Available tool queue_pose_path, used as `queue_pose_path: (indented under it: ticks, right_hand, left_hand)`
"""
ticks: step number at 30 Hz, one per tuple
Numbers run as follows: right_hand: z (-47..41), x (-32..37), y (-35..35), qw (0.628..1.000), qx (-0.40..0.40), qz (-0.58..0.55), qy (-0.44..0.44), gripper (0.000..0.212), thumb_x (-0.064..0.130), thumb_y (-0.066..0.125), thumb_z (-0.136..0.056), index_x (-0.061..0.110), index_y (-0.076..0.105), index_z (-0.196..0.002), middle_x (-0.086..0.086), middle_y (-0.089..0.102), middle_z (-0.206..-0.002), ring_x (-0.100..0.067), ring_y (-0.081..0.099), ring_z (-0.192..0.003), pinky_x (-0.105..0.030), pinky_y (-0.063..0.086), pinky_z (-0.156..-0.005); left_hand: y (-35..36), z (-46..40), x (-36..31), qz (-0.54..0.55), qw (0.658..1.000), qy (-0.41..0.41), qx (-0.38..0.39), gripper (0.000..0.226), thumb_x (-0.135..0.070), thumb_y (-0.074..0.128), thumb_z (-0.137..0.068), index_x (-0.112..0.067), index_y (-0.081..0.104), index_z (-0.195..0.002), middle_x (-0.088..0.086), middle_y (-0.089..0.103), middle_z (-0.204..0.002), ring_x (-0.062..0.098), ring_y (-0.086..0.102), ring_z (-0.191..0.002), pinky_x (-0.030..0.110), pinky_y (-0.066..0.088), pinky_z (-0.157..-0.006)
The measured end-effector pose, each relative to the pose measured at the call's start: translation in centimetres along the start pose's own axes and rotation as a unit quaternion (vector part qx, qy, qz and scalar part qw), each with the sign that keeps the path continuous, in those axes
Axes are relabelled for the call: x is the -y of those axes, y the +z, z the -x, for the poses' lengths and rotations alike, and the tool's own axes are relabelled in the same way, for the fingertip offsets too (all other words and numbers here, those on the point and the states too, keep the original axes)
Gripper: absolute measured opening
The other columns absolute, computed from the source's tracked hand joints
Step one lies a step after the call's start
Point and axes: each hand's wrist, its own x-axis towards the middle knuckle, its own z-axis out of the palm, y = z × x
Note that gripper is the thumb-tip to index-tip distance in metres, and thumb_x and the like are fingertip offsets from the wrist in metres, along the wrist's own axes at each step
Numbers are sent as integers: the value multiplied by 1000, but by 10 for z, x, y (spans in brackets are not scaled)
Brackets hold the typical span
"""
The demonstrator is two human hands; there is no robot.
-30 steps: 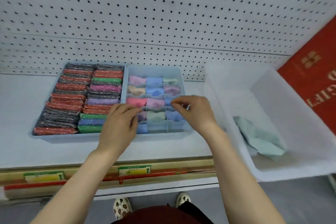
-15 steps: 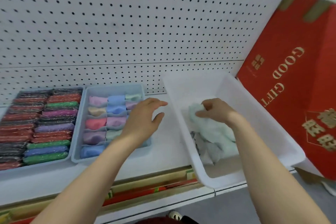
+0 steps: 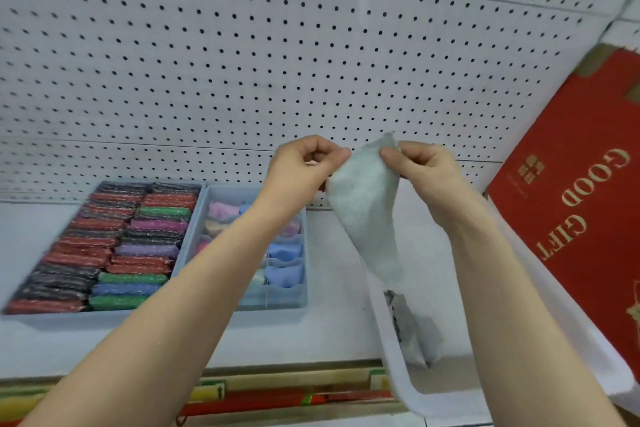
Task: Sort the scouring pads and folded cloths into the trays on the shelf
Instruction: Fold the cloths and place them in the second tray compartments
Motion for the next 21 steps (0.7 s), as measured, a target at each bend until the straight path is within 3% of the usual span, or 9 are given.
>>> queue_pose_path:
  ticks: [2,4,7,9,12,16,19,21]
  right_hand:
    - [-5,4,8,997,-33,-65,-21,60,34,71,-83,-20,46,-77,-22,39,-75,-34,36,-73,-39,26,-76]
    - [-9,12,14,991,-57,-121,-21,41,27,70,-87,-12,58,-79,-16,45,-77,-28,40,-76,-38,32,-74]
    - [-18,15,18,985,-85,-152,-9,23,24,66,-93,8,62,-76,-5,50,-73,-21,42,-73,-30,33,-66]
    - [-26,14,21,978,-121,-171,1,19,23,65,-93,10,62,-80,-7,53,-79,-21,45,-77,-32,35,-71]
    - [-34,13,27,968,-152,-197,22,13,19,65,-93,12,65,-82,-9,59,-85,-21,51,-78,-31,40,-69]
    - [-40,10,44,970,-142,-196,19,11,19,66,-92,14,66,-83,-1,62,-76,-14,56,-67,-24,46,-64]
    - [-43,11,55,975,-121,-186,1,16,20,64,-93,16,64,-78,0,58,-77,-14,51,-71,-26,42,-68]
    - [-39,13,62,984,-22,-175,-20,14,18,63,-92,16,64,-78,-3,60,-83,-17,51,-76,-28,40,-72]
  left_hand:
    - [-13,0,-4,43,999,-21,-19,16,-15,67,-91,-14,62,-76,-2,61,-67,9,62,-59,26,54,-58]
    - [-29,-3,-3,47,997,-29,-58,18,-14,63,-93,-14,59,-76,-1,62,-74,11,65,-64,23,52,-54]
    - [-58,-11,4,16,989,-39,-141,16,-14,59,-93,-12,56,-77,-1,60,-82,14,60,-77,26,56,-68]
    - [-76,-16,9,44,981,-57,-180,13,-12,56,-93,-9,53,-81,2,62,-87,15,62,-79,31,56,-81]
    - [-98,-18,13,87,972,-86,-200,15,-10,49,-96,-11,45,-82,12,57,-93,20,63,-75,30,58,-74]
    - [-117,-16,23,74,977,-64,-189,10,-15,55,-98,-10,50,-91,5,50,-84,3,63,-62,31,57,-85]
    - [-131,-13,37,32,988,-55,-140,23,-17,64,-93,-16,55,-115,-1,59,-100,10,64,-94,25,52,-91]
    - [-139,-12,45,14,989,-56,-138,25,-9,62,-93,-18,58,-116,3,63,-105,14,62,-99,22,50,-88]
